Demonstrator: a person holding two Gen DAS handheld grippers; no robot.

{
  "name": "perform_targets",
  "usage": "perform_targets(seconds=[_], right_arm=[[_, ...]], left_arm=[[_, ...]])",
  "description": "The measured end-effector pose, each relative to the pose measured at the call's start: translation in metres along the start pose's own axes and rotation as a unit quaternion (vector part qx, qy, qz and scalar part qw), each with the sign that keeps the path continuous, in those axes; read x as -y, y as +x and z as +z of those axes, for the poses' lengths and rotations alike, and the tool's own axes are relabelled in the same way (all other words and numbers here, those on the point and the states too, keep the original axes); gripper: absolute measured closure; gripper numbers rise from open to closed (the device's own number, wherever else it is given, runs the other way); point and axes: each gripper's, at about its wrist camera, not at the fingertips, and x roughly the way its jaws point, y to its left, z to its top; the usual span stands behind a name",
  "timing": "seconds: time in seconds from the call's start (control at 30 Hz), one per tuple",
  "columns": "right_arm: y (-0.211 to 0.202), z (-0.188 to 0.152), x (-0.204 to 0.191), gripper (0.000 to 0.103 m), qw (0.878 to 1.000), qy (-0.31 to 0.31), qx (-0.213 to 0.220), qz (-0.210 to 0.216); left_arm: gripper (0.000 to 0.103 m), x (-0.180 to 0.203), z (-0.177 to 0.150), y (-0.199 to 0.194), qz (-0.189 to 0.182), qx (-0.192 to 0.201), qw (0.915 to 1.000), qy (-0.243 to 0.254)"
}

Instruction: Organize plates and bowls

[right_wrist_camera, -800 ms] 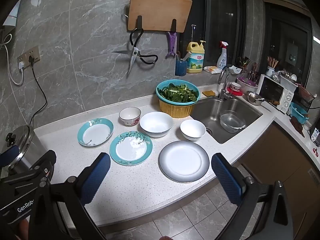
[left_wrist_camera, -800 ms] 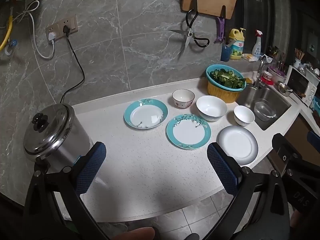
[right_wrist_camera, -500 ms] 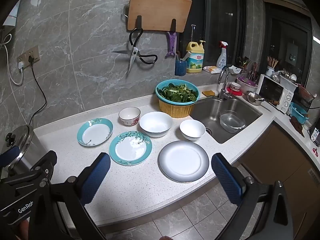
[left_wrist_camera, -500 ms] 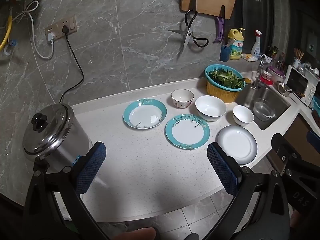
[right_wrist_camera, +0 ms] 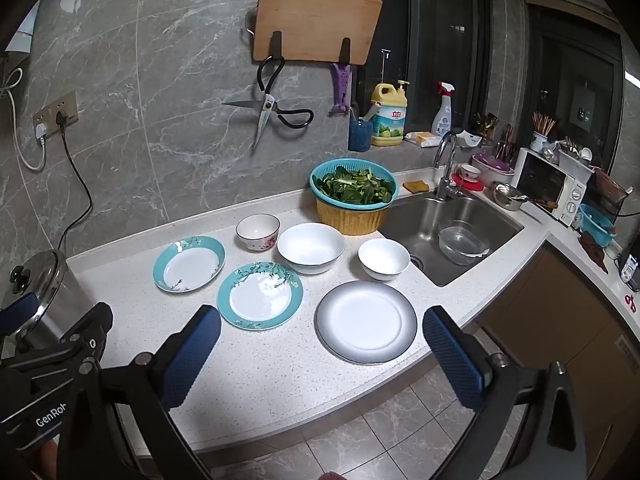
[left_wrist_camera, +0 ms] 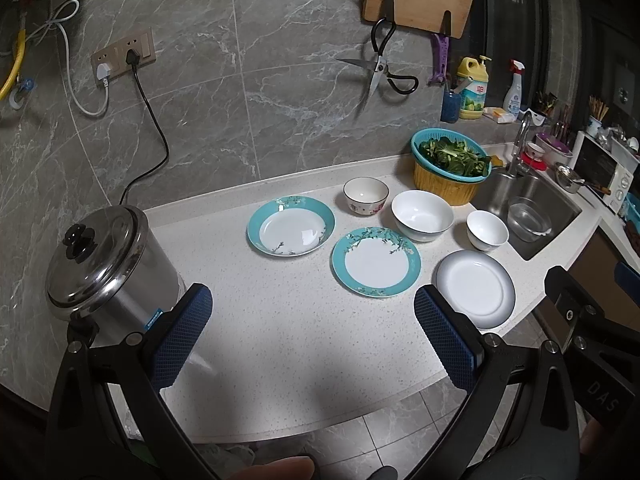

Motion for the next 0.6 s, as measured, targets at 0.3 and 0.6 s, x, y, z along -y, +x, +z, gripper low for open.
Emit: perform_targets(seconds=[0.3, 0.6], right_arm=[[-0.0001, -0.0010, 0.0000, 0.000, 1.000, 0.000, 0.000, 0.001], [-0.0011, -0.0023, 0.0005, 0.000, 1.000, -0.001, 0.001, 0.000]], left_arm=[[0.000, 0.0012, -0.0018, 0.0007, 0.000, 0.000, 1.0000, 0.000], [0.000, -0.0040, -0.0061, -0.0030, -0.003, -0.001, 1.0000, 0.000]])
